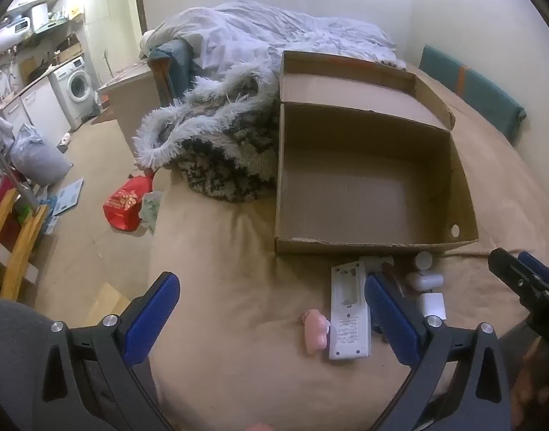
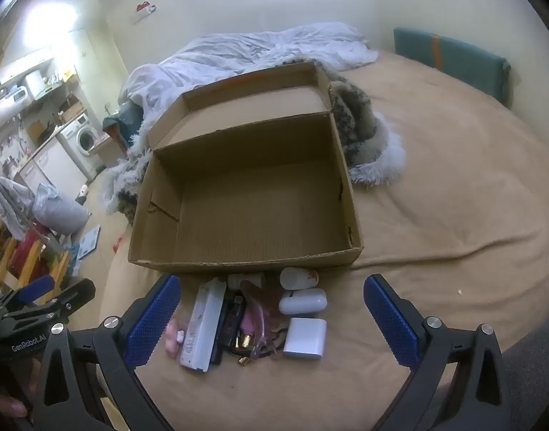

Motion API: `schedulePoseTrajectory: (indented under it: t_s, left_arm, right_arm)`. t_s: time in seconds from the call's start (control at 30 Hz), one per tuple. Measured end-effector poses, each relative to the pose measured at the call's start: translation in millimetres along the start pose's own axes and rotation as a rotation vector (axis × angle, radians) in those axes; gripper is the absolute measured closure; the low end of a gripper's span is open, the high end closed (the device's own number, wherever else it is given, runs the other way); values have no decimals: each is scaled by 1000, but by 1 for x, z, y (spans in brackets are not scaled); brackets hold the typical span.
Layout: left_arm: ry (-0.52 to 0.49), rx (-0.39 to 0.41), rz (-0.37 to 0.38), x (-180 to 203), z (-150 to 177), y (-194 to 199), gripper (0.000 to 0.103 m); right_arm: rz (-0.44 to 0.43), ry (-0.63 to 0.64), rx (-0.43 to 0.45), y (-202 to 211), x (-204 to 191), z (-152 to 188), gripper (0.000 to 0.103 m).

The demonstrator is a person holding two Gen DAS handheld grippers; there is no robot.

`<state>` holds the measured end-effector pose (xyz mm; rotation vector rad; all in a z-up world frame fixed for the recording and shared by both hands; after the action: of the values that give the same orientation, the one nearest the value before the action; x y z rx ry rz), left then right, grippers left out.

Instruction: Organize rigid objects

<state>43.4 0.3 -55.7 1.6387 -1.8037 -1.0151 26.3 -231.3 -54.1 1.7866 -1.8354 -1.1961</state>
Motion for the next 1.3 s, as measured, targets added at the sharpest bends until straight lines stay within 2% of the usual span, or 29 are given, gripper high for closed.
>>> schedulePoseTrajectory:
  t_s: [0.07, 0.13, 0.5, 0.57, 1.3]
  left_arm:
    - [6, -3, 3, 0, -1, -2, 0]
    - [0, 15, -3, -1, -1, -1, 0]
    - [7, 6, -5, -2, 9, 0, 0]
    - [15, -4, -1, -2, 2, -1, 0]
    - [23, -9, -16, -6, 2, -1, 0]
  right_arm:
    - [-27, -18, 9, 1, -2, 0, 0]
    - [-25, -18, 8, 1, -1, 0, 0]
    - [-17, -25, 7, -2, 1, 2, 0]
    - [-13, -19, 6, -1, 1, 3, 0]
    - [-11, -9, 13, 2, -2, 1, 0]
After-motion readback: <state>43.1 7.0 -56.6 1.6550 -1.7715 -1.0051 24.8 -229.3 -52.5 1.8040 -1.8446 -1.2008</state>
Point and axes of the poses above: each gripper's, at about its wrist camera, not at the fingertips, and y roughly against the way its jaws point, x to its right, z to its underside, the point moved 7 cm from there along -y, roughly the way its jaws point, and after that the axes turned 9 degrees about -y, right-handed, at the moved point
